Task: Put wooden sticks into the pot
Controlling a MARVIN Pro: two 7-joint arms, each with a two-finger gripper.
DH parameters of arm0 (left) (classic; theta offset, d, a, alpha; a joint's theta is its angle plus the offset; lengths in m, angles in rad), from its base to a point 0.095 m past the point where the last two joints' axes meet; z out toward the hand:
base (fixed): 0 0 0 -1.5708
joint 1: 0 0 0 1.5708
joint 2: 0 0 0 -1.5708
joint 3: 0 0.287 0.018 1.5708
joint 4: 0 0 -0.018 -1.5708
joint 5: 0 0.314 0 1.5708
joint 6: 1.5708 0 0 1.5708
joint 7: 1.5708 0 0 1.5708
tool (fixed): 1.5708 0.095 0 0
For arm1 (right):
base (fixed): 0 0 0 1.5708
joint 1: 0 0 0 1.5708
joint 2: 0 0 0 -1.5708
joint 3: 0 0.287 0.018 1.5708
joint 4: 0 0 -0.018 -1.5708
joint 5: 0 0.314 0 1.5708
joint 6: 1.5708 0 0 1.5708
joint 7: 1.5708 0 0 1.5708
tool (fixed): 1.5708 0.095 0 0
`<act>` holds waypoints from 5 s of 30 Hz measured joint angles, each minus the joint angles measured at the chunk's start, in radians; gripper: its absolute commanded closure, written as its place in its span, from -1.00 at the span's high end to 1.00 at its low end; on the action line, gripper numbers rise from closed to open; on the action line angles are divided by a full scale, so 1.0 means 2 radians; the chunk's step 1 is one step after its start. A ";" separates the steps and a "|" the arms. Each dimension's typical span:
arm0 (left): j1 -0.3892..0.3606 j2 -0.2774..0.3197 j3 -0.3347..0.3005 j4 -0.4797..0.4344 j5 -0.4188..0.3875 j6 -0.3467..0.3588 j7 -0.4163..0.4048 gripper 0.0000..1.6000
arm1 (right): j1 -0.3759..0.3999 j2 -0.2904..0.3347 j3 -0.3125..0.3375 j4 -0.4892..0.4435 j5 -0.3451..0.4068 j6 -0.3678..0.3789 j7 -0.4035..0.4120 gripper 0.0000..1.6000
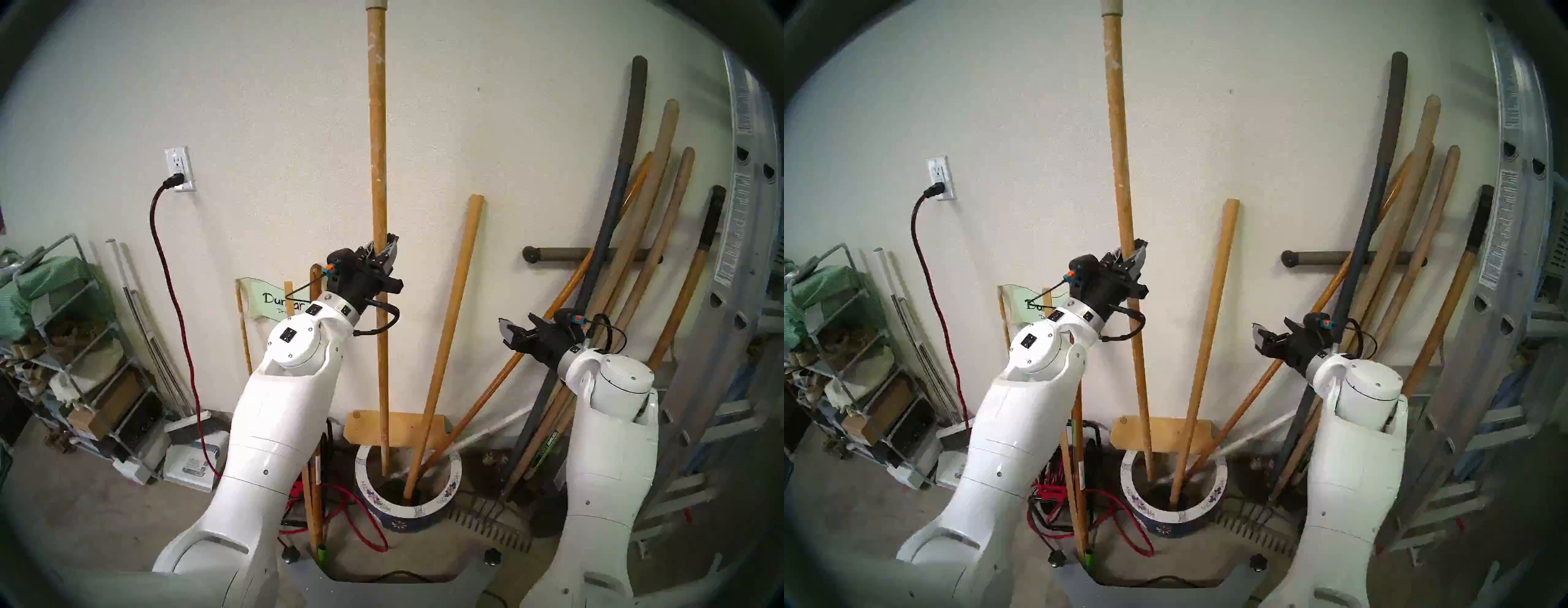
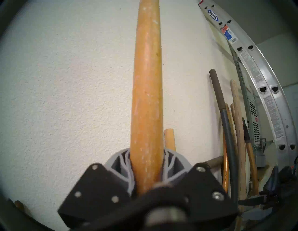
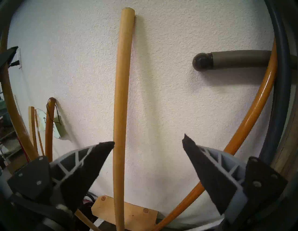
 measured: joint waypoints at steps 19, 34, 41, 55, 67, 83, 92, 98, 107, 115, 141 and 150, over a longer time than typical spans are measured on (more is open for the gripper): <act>0.013 -0.020 -0.025 0.089 -0.034 -0.012 0.018 -1.00 | 0.000 0.000 0.000 0.000 0.000 0.000 0.000 1.00; -0.026 -0.010 0.006 0.172 0.021 -0.013 0.019 -1.00 | 0.000 0.000 0.000 0.000 0.000 0.000 0.000 1.00; -0.049 -0.011 0.012 0.226 0.030 -0.016 0.018 -1.00 | 0.000 0.000 0.000 0.000 0.000 0.000 0.000 1.00; -0.088 -0.024 0.007 0.321 0.027 -0.029 0.013 -1.00 | 0.000 0.000 0.000 0.000 0.000 0.000 0.000 1.00; -0.115 -0.032 0.008 0.370 0.030 -0.021 0.032 -1.00 | 0.000 0.000 0.000 0.000 0.000 0.000 0.000 1.00; -0.193 -0.051 0.039 0.470 0.069 0.025 0.067 -1.00 | 0.000 0.000 0.000 0.000 0.000 0.000 0.000 1.00; -0.246 -0.064 0.043 0.554 0.075 0.016 0.074 -1.00 | 0.000 0.000 0.000 0.000 0.000 0.000 0.000 1.00; -0.279 -0.071 0.039 0.609 0.075 0.004 0.080 -1.00 | 0.000 0.000 0.000 0.000 0.000 0.000 0.000 1.00; -0.305 -0.078 0.035 0.651 0.073 -0.002 0.085 -0.47 | 0.000 0.000 0.000 0.000 0.000 0.000 0.000 1.00; -0.317 -0.081 0.032 0.669 0.072 -0.006 0.086 0.49 | 0.000 0.000 0.000 0.000 -0.001 0.000 0.000 1.00; -0.318 -0.084 0.026 0.669 0.071 -0.049 0.091 1.00 | 0.000 0.000 0.000 0.000 -0.001 0.000 0.001 1.00; -0.297 -0.081 0.015 0.649 0.062 -0.070 0.068 1.00 | 0.000 0.000 0.000 0.000 -0.001 0.000 0.001 1.00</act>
